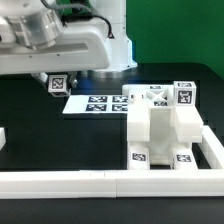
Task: Assemble chair
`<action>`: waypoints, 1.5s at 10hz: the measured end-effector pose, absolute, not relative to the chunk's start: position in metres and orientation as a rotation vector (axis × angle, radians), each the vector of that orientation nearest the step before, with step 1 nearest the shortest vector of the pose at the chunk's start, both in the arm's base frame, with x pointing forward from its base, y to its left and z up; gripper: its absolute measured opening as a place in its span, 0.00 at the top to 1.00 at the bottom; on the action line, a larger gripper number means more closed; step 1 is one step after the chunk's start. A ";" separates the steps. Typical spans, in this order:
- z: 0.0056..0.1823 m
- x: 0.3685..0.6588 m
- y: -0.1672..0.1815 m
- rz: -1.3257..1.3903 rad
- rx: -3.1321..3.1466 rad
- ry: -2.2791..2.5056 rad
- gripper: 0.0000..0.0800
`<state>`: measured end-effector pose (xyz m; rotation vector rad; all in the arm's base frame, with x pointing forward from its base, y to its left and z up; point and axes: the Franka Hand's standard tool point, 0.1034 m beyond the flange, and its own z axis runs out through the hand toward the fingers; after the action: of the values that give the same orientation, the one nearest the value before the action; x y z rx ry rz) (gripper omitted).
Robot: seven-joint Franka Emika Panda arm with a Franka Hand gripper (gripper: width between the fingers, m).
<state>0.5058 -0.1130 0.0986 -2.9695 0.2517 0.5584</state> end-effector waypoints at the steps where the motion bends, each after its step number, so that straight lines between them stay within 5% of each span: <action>1: 0.099 0.506 -0.113 0.495 -2.990 0.253 0.65; 5: 0.160 0.560 -0.044 -0.131 -3.082 0.154 0.65; 11: 0.158 0.556 -0.035 -0.664 -3.104 0.155 0.65; 15: 0.131 0.575 0.016 -0.777 -3.061 0.221 0.65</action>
Offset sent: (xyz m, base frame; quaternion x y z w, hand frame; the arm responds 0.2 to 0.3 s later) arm 0.0363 0.0669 0.0543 -0.0110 0.2268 -0.0040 0.9739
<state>0.5752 0.0157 0.1312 -3.0610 0.2207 -0.7770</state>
